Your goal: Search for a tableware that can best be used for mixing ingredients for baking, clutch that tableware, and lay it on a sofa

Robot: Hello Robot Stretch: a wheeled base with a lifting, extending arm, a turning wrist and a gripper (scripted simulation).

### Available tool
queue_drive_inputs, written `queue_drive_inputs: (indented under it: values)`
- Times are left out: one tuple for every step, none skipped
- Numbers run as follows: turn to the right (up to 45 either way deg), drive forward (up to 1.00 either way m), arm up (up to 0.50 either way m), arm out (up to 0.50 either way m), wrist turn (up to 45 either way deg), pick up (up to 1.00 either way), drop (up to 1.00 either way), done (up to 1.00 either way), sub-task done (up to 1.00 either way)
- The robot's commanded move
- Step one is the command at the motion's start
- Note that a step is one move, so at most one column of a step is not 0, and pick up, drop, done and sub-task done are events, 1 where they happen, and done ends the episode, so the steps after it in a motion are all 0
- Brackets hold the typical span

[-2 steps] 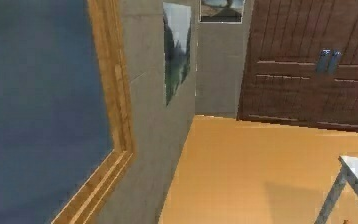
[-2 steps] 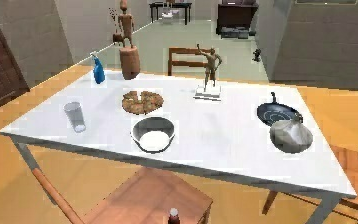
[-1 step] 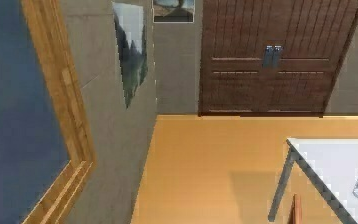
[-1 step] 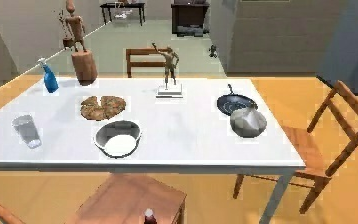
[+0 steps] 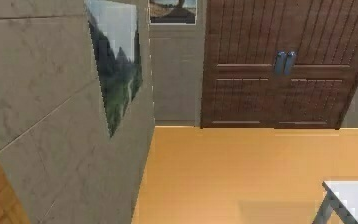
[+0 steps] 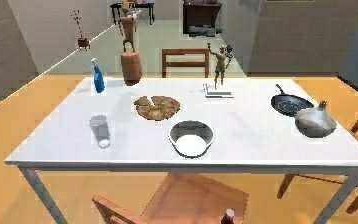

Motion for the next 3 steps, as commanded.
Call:
queue_drive_inputs:
  values:
    - [27.0, 0.0, 0.0, 0.0, 0.0, 0.0, 0.0, 0.0, 0.0]
    - [0.0, 0.55, 0.0, 0.0, 0.0, 0.0, 0.0, 0.0, 0.0]
    - [15.0, 0.0, 0.0, 0.0, 0.0, 0.0, 0.0, 0.0, 0.0]
